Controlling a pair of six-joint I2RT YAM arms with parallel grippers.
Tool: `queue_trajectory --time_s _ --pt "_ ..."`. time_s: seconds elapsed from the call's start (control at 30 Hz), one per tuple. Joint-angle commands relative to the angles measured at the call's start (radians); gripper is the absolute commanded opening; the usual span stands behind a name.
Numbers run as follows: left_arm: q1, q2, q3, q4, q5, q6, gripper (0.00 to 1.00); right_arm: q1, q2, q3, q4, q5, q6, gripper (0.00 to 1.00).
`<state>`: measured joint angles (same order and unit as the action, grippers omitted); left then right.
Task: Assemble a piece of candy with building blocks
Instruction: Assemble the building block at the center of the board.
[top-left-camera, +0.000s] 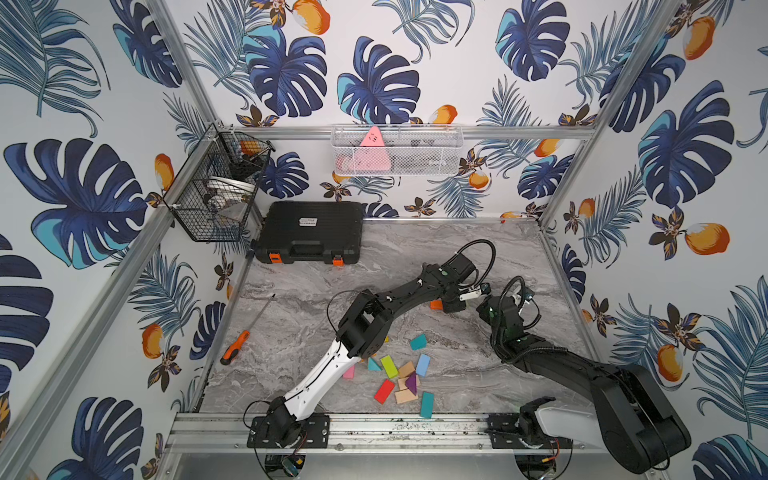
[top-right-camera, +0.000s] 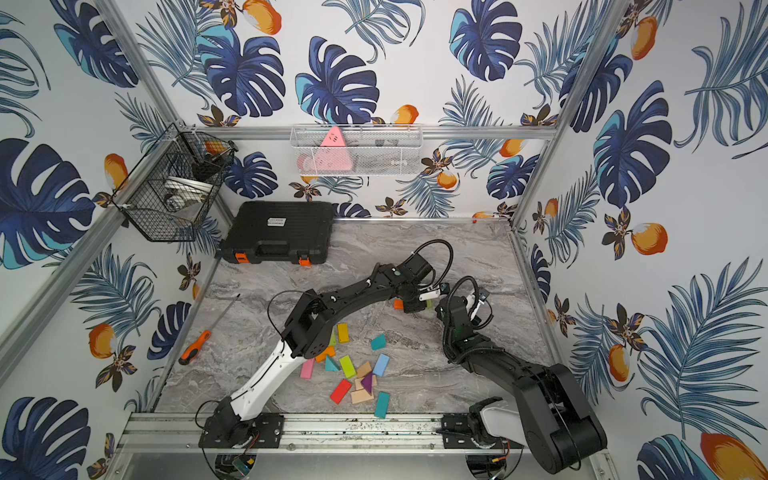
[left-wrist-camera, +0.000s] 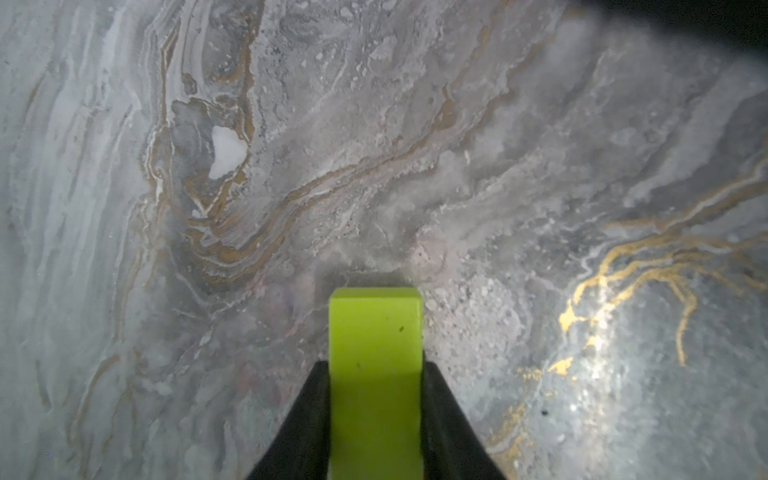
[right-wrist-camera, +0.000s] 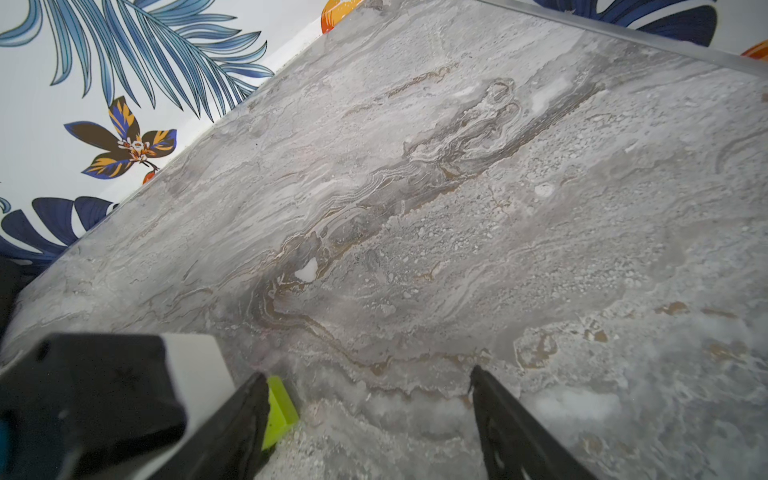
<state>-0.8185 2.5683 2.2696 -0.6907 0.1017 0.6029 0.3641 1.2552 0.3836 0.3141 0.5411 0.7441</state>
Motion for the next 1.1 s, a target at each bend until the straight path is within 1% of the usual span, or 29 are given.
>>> queue_trajectory --time_s 0.0,0.13,0.47,0.53,0.7,0.83,0.9,0.97,1.07 --pt "-0.003 0.002 -0.011 -0.064 0.009 0.036 0.28 0.001 0.006 0.017 0.046 -0.05 -0.005 0.79" --pt "-0.003 -0.004 -0.033 -0.061 -0.003 0.038 0.31 0.001 0.006 0.016 0.051 -0.056 -0.006 0.79" --pt "-0.004 -0.02 -0.038 -0.032 -0.011 0.023 0.58 0.002 0.018 0.018 0.057 -0.07 -0.011 0.8" --pt "-0.004 -0.03 -0.043 -0.022 -0.017 0.016 0.61 0.001 0.017 0.018 0.056 -0.07 -0.011 0.8" --pt "-0.008 -0.078 -0.044 0.003 -0.016 -0.009 0.65 0.002 0.012 0.018 0.059 -0.069 -0.022 0.8" --pt "-0.016 -0.149 -0.046 0.022 -0.018 -0.046 0.67 0.002 0.0 0.013 0.07 -0.074 -0.044 0.81" --pt "-0.018 -0.213 -0.054 0.036 -0.037 -0.078 0.67 0.003 -0.008 0.007 0.081 -0.076 -0.058 0.81" --pt "-0.018 -0.28 -0.079 0.055 -0.079 -0.112 0.67 0.002 -0.014 0.006 0.077 -0.078 -0.063 0.82" --pt "-0.016 -0.434 -0.159 0.084 -0.156 -0.195 0.67 0.002 -0.025 0.005 0.084 -0.122 -0.093 0.82"
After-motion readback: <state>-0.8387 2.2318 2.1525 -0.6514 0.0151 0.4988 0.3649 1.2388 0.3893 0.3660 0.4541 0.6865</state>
